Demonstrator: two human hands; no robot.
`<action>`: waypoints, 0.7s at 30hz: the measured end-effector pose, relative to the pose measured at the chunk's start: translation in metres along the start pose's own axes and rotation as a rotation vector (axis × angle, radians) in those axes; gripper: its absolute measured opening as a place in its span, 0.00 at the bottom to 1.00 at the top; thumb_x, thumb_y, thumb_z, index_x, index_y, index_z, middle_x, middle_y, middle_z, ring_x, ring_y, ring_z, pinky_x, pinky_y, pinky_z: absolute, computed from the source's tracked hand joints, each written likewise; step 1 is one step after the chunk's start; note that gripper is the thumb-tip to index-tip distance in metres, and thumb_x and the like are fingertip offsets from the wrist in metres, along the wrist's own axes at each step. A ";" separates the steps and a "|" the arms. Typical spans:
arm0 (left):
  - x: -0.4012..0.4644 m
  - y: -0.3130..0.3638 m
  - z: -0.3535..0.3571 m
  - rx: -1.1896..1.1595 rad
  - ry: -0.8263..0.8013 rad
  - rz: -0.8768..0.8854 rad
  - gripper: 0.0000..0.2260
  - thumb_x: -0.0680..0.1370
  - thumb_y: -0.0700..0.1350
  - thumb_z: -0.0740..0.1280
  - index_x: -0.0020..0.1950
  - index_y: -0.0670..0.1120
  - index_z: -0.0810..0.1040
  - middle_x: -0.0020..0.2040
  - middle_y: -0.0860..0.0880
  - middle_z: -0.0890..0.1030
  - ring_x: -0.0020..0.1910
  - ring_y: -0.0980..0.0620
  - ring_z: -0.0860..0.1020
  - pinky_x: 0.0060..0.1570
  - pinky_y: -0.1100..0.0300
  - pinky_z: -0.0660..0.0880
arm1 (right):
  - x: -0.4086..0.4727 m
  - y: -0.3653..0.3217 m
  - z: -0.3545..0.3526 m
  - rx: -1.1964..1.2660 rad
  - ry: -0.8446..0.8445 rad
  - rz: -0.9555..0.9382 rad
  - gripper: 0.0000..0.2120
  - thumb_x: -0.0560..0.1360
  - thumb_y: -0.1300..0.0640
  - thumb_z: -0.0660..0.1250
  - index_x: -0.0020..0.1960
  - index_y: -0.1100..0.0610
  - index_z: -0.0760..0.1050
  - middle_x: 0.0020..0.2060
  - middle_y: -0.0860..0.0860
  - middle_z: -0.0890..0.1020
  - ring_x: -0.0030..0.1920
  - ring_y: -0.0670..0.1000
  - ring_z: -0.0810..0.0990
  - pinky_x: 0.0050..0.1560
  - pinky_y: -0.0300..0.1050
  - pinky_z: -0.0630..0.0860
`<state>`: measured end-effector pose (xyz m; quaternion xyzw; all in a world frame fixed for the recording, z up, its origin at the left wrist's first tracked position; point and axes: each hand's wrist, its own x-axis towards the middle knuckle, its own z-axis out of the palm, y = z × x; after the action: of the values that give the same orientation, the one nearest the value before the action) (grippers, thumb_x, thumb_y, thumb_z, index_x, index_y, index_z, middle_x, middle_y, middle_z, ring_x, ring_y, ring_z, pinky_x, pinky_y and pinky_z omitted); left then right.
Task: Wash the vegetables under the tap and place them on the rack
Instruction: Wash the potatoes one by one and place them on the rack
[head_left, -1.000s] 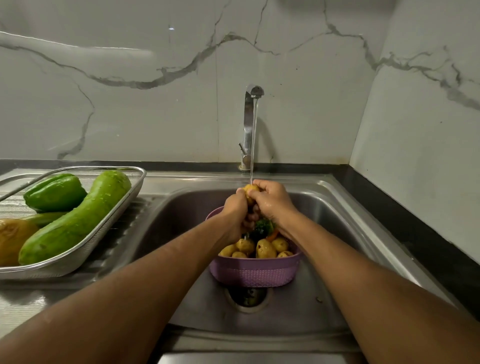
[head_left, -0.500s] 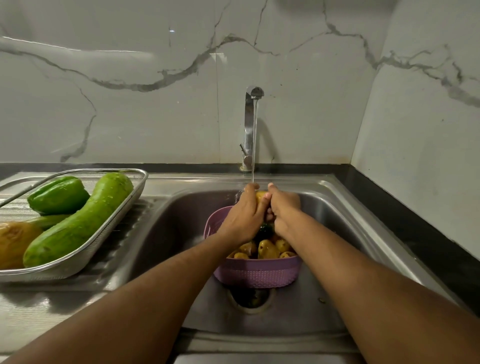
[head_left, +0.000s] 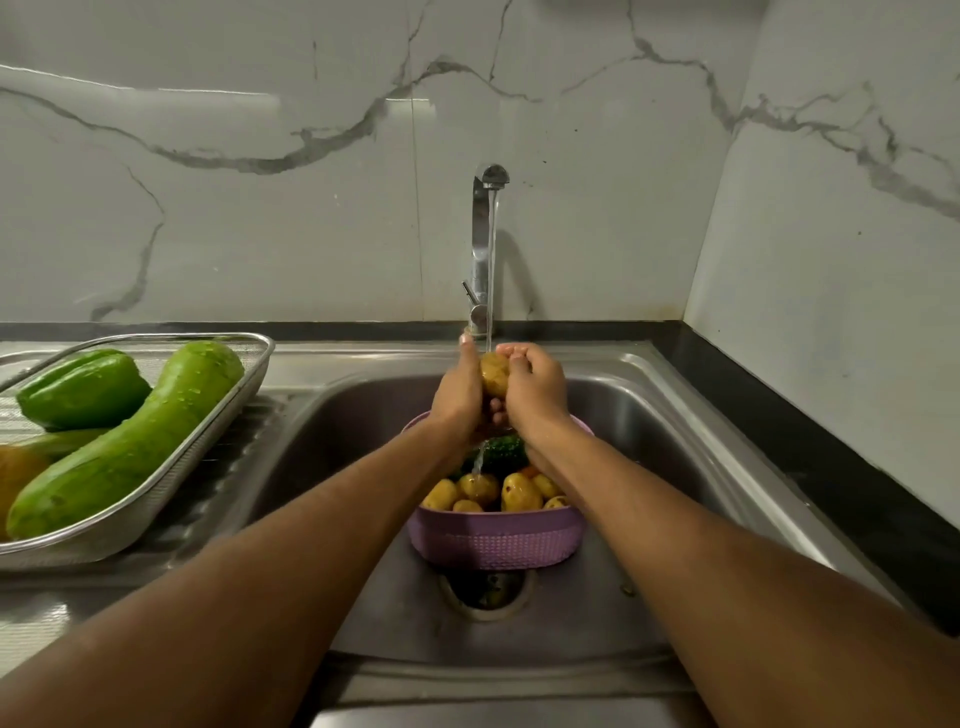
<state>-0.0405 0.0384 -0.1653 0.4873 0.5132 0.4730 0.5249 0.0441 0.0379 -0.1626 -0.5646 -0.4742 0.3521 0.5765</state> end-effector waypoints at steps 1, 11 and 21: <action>0.001 -0.004 0.002 0.099 0.021 0.130 0.31 0.84 0.67 0.48 0.54 0.42 0.77 0.37 0.50 0.79 0.34 0.56 0.79 0.37 0.58 0.78 | -0.002 -0.001 0.005 0.098 0.006 0.094 0.13 0.87 0.51 0.55 0.59 0.52 0.78 0.48 0.54 0.83 0.43 0.50 0.84 0.40 0.45 0.84; 0.008 -0.015 -0.013 0.112 -0.016 0.210 0.22 0.86 0.59 0.52 0.69 0.42 0.65 0.57 0.47 0.78 0.54 0.54 0.78 0.48 0.60 0.77 | -0.004 0.013 0.015 -0.575 -0.111 0.100 0.25 0.84 0.37 0.44 0.71 0.42 0.72 0.66 0.51 0.75 0.68 0.57 0.69 0.64 0.55 0.66; -0.001 -0.005 0.006 0.059 0.115 0.211 0.27 0.86 0.60 0.46 0.59 0.41 0.76 0.46 0.48 0.80 0.45 0.57 0.79 0.37 0.72 0.76 | -0.011 0.009 0.016 -0.188 -0.157 -0.201 0.20 0.87 0.45 0.52 0.67 0.51 0.77 0.59 0.50 0.83 0.60 0.49 0.80 0.63 0.46 0.76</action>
<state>-0.0348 0.0372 -0.1699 0.5261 0.5019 0.5374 0.4272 0.0271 0.0331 -0.1747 -0.5365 -0.6027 0.2898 0.5147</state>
